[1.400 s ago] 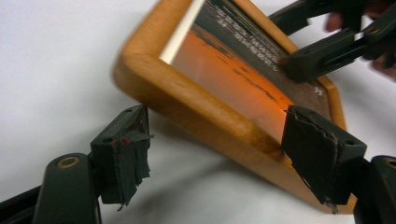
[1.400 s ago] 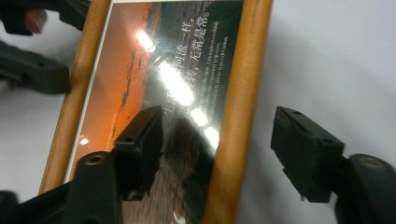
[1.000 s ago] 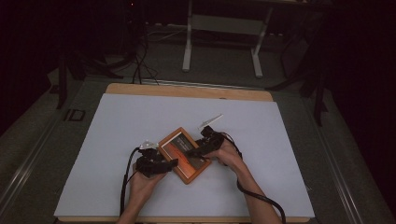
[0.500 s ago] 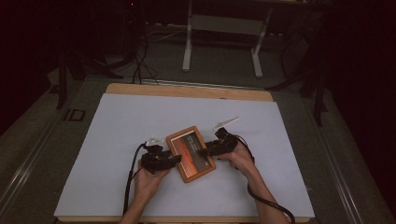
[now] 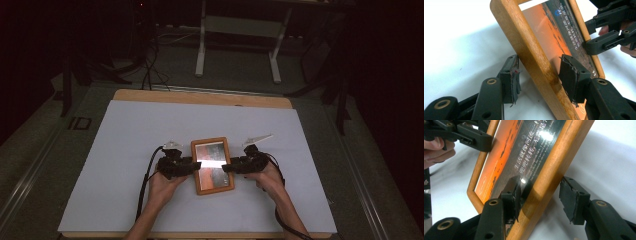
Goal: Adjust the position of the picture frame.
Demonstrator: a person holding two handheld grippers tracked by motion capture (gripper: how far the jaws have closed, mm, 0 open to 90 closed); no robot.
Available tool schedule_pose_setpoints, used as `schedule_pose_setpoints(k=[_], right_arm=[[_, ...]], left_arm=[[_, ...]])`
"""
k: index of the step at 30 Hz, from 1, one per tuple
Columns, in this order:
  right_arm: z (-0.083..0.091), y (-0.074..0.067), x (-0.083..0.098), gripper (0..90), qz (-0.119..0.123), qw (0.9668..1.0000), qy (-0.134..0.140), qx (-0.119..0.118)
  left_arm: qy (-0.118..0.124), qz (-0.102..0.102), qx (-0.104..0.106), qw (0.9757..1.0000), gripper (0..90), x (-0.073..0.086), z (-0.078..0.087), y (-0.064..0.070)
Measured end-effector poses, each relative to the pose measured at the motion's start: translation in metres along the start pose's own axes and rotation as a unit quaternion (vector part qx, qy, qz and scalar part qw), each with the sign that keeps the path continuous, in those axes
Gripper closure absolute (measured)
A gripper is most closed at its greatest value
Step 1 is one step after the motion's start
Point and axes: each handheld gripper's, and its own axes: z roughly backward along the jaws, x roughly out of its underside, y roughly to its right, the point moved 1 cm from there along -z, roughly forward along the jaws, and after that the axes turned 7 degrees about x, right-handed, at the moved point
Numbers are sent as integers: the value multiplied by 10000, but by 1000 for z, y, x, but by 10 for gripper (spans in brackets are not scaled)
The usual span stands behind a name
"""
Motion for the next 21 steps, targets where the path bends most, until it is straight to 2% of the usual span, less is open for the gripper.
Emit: schedule_pose_setpoints(k=[9,13,14,21], right_arm=[[13,-5,12,531,-151,9996,-42,234],[13,-3,14,530,-283,9993,-70,231],[12,-1,16,525,-362,9991,-79,202],[10,1,16,522,-421,9990,-84,146]], left_arm=[[-188,-171,514,9984,527,-11,-11,-9],[-188,-91,632,9978,525,-12,-15,-14],[-188,-16,707,9973,525,-11,-17,-17],[-193,75,674,9975,522,-11,-18,-17]])
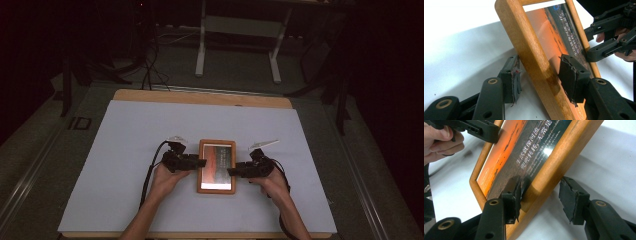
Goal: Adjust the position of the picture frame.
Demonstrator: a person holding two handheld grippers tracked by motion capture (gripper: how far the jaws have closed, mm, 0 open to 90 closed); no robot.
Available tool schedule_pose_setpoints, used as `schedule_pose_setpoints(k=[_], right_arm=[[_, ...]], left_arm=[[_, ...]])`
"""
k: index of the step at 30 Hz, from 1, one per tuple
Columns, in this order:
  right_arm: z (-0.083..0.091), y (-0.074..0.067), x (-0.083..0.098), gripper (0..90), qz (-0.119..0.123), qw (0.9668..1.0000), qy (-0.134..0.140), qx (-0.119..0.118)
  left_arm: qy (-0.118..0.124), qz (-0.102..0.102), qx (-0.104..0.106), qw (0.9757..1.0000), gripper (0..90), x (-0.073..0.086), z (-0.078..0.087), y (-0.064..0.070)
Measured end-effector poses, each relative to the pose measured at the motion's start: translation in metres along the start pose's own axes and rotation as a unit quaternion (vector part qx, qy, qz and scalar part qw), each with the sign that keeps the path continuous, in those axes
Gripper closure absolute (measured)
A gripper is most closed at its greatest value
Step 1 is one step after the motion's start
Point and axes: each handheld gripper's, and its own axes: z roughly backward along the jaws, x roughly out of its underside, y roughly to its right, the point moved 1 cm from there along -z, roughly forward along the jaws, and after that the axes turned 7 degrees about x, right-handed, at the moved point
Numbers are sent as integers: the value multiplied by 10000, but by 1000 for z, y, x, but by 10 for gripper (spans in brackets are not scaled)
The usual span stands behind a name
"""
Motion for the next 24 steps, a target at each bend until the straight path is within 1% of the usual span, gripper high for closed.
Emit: schedule_pose_setpoints(k=[3,5,6,7,11,16,18,23,24], right_arm=[[-1,1,0,519,-40,10000,0,-11],[-2,1,0,517,-62,10000,-12,-31],[-3,2,0,513,-86,9999,-18,-47],[-4,4,1,507,-118,9999,-23,-85],[-8,7,2,496,-224,9996,-18,-177],[-10,7,0,496,-232,9996,-13,-177],[-11,6,0,496,-252,9995,-18,-184],[-10,6,0,496,-274,9995,-27,-173],[-10,6,0,497,-261,9995,-34,-166]], left_arm=[[-5,87,-43,10000,517,0,-1,0],[-7,111,-33,9999,513,0,-2,-1],[-16,185,-18,9998,513,1,-3,-3],[-15,206,-14,9998,508,1,-4,-4],[-96,215,-171,9996,473,2,-7,-2],[-105,309,-302,9990,472,2,-6,2],[-111,312,-322,9989,472,3,-5,2],[-102,295,-283,9991,471,3,-6,1],[-98,258,-263,9993,471,3,-6,1]])
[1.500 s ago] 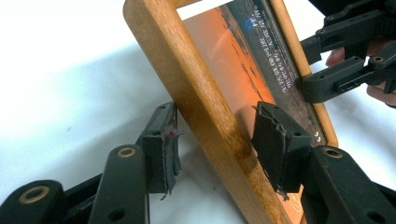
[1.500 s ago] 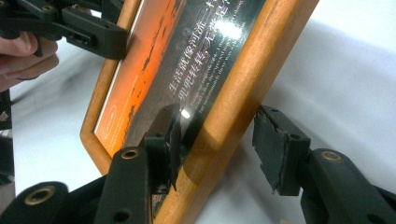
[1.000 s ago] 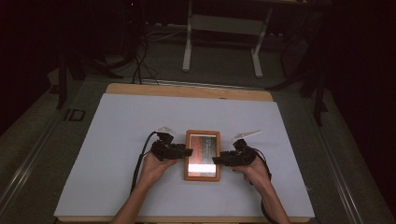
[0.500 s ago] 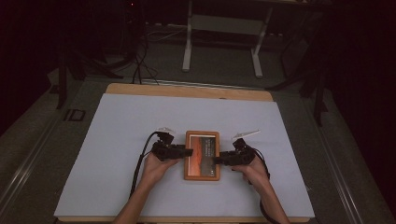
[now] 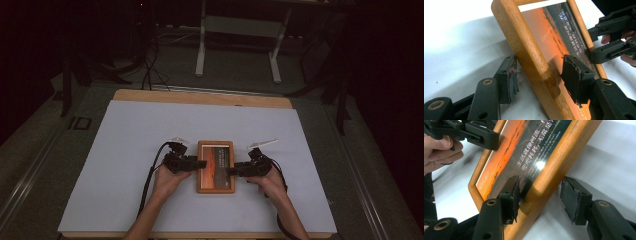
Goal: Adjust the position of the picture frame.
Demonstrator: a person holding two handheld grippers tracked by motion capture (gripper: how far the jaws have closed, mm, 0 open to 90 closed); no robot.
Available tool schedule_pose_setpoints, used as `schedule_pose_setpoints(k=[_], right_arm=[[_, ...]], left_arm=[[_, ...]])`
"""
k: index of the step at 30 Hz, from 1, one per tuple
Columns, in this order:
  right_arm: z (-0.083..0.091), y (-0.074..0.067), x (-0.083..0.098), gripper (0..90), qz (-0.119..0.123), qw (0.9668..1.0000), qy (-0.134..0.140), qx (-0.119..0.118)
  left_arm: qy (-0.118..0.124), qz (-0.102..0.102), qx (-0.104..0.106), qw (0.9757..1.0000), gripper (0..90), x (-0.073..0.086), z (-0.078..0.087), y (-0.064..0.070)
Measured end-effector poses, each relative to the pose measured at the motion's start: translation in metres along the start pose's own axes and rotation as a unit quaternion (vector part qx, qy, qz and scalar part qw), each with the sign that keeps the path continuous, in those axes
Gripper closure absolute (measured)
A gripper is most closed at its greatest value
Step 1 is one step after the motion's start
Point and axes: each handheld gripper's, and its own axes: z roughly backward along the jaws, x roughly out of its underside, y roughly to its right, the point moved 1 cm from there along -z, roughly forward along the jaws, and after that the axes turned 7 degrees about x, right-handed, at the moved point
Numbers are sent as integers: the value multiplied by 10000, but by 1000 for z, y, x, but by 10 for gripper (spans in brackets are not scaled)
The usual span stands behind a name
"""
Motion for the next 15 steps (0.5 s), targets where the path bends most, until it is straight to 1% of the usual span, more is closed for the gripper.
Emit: schedule_pose_setpoints(k=[4,8,10,11,12,13,14,15], right_arm=[[2,-2,3,498,56,10000,-68,0],[2,-1,4,495,63,10000,-73,-15],[4,-3,3,500,114,9999,-117,43],[5,-3,3,494,148,9998,-115,76],[6,-4,3,486,189,9997,-108,113],[8,-4,2,478,203,9997,-103,127],[10,-4,2,471,211,9996,-94,137],[10,-4,2,471,211,9996,-94,137]], left_arm=[[8,-89,77,9999,463,0,-1,-1],[-11,-156,67,9999,454,2,0,0],[-14,-169,41,9998,451,4,2,0],[81,-201,-1,9998,451,5,4,0],[81,-201,-1,9998,451,5,4,0],[241,-148,-27,9996,451,5,9,0],[341,-136,-69,9993,451,6,14,1],[341,-136,-69,9993,451,6,14,1]])
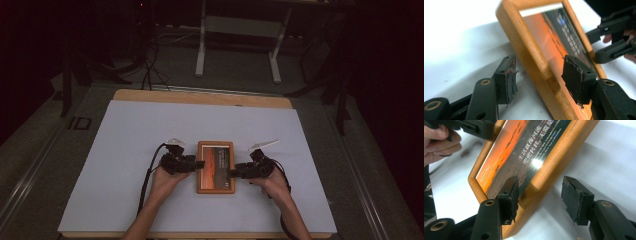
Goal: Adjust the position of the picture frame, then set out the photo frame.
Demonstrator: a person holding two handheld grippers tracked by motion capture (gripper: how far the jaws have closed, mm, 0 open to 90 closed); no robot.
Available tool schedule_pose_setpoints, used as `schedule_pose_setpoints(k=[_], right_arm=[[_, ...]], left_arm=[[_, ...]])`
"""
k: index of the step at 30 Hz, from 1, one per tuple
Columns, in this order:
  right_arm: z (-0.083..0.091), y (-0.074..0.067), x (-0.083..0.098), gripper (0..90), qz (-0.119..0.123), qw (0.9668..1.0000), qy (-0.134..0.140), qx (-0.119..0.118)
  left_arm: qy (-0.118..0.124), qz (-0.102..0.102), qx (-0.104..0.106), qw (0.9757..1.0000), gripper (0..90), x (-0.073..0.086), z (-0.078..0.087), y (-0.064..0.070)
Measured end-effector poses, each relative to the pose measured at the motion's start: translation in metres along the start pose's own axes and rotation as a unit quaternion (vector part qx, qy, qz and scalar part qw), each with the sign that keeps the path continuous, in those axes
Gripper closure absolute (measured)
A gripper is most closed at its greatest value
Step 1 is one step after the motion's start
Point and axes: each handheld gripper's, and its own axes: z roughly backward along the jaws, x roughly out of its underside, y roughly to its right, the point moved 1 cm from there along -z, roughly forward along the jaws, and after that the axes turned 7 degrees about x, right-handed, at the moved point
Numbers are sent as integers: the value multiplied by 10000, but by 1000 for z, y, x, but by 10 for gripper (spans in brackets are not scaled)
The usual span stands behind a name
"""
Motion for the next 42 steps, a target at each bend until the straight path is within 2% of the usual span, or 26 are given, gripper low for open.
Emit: schedule_pose_setpoints(k=[1,3,4,7,11,16,20,22,27,33,36,42], right_arm=[[2,0,0,463,1,10000,39,34],[8,1,-1,447,10,9999,120,121],[8,1,-1,447,10,9999,120,121],[15,1,-3,441,43,9993,253,283],[23,1,-5,440,90,9977,468,489],[27,-2,-6,456,257,9943,647,804],[31,-5,-6,540,354,9914,761,1001],[32,-6,-5,584,416,9900,827,1064],[34,-13,-9,708,514,9881,961,1086],[32,-25,-21,891,780,9833,1114,1207],[25,-27,-30,898,835,9833,1058,1226],[10,-29,-45,900,996,9807,1002,1351]], left_arm=[[87,-22,-46,9999,451,0,4,1],[254,-215,-259,9991,451,1,16,7],[254,-215,-259,9991,452,1,16,7],[328,-422,-421,9977,452,5,25,13],[351,-601,-540,9961,450,10,34,17],[437,-638,-745,9942,447,20,44,17],[454,-605,-806,9939,448,23,47,16],[463,-686,-822,9932,448,24,48,19],[497,-873,-621,9930,440,25,48,27],[465,-937,-630,9925,435,26,47,31],[500,-912,-586,9929,435,27,48,32],[519,-834,-584,9934,435,29,49,31]])
